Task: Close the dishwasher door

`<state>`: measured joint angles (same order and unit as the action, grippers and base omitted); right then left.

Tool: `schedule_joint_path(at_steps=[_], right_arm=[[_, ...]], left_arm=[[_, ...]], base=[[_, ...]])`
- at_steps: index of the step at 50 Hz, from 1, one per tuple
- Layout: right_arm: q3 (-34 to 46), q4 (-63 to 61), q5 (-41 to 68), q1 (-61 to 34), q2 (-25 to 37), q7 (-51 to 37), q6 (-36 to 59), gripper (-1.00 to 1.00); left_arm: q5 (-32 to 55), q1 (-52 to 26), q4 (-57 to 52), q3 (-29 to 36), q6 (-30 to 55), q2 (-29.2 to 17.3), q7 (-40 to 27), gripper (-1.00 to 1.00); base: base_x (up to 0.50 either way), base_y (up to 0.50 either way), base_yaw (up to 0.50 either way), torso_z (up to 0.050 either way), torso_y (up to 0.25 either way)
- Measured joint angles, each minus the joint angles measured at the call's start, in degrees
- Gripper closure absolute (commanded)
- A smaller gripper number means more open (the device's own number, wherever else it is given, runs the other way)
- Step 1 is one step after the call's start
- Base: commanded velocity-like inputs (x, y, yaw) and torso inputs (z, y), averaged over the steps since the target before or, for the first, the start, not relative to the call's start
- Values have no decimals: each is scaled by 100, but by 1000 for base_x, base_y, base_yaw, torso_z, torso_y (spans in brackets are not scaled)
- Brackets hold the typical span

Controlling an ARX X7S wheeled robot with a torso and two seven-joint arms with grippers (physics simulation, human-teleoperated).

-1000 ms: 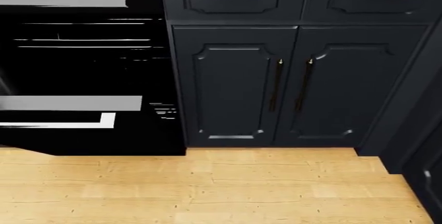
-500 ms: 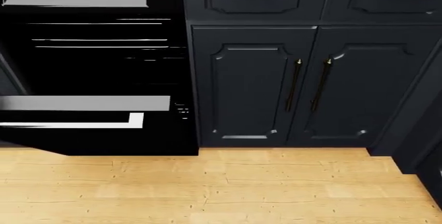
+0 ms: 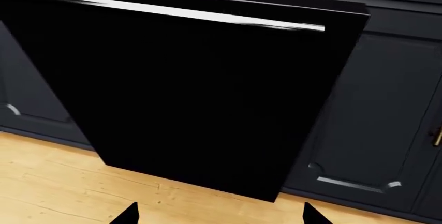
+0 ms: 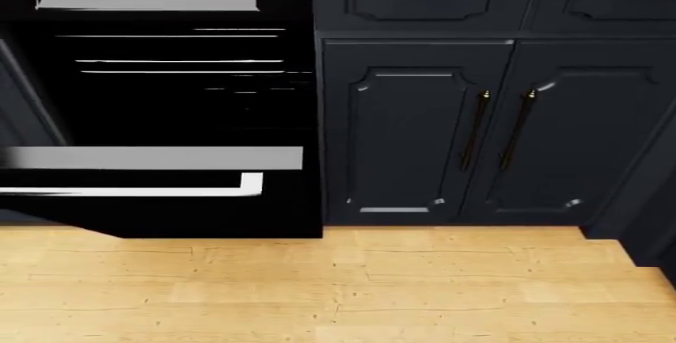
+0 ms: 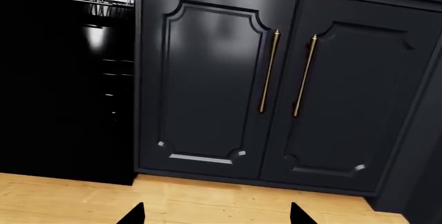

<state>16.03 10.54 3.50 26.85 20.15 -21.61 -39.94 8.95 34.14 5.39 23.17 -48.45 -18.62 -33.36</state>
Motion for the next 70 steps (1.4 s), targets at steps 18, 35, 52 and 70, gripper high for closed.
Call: schedule_joint_path(at_steps=[18, 35, 52, 70], right_arm=[[28, 26, 7, -4, 9, -30, -22, -100], [49, 9, 47, -38, 39, -36, 15, -100], [62, -10, 55, -33, 66, -64, 12, -100], [79, -44, 51, -13, 85, -103, 4, -100]], left_arm=[[-3, 6, 27, 16, -46, -20, -28, -100], [1, -22, 0, 38, -3, -30, -63, -100], [-2, -30, -6, 60, -1, -42, -93, -100], [-4, -33, -8, 81, -12, -63, -120, -100]], base=[[0, 190, 0, 0, 0], [0, 191, 0, 0, 0], [0, 191, 0, 0, 0], [0, 191, 0, 0, 0]])
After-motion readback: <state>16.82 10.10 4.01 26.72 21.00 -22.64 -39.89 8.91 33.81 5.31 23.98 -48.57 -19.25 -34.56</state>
